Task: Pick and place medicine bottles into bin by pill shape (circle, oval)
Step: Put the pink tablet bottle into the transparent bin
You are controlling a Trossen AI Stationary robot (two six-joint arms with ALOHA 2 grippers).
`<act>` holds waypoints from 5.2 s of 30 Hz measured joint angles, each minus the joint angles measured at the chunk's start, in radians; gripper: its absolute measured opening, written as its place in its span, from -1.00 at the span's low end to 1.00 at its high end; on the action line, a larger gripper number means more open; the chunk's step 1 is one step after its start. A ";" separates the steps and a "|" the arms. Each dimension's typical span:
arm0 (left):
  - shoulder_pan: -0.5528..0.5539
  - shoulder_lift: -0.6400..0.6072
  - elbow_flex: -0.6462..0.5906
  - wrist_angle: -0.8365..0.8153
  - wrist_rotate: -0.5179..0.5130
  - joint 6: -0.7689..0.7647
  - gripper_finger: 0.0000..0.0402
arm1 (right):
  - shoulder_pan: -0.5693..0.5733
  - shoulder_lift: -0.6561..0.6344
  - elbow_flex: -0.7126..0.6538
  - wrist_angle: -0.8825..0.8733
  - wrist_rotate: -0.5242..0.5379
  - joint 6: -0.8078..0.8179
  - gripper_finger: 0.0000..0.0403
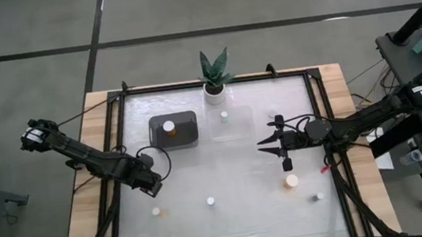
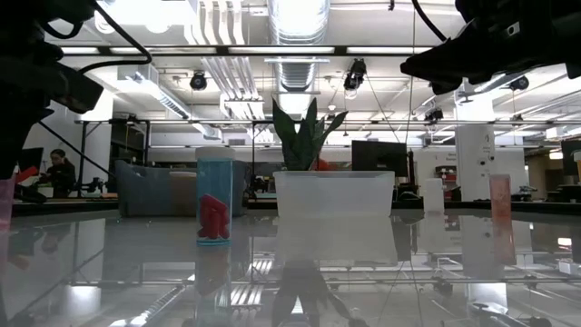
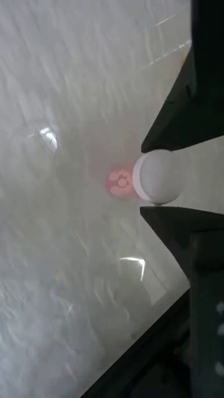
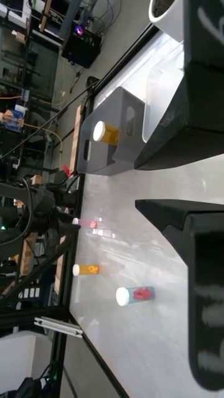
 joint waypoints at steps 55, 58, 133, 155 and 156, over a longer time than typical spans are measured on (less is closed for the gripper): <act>0.223 0.487 0.693 -0.018 -0.014 0.835 -0.53 | 0.000 0.000 0.000 -0.026 0.000 0.012 -0.66; 0.238 0.470 0.716 -0.015 -0.038 0.866 -0.53 | 0.000 0.000 0.000 -0.025 0.000 0.016 -0.66; 0.296 0.465 0.747 0.597 -0.178 1.519 -0.53 | -0.013 0.327 0.403 -0.285 -0.008 0.119 0.00; 0.296 0.470 0.746 0.614 -0.186 1.546 -0.15 | -0.013 0.325 0.401 -0.285 -0.008 0.143 -0.51; 0.296 0.470 0.746 0.610 -0.186 1.548 -0.11 | -0.013 0.325 0.401 -0.286 -0.008 0.148 -0.50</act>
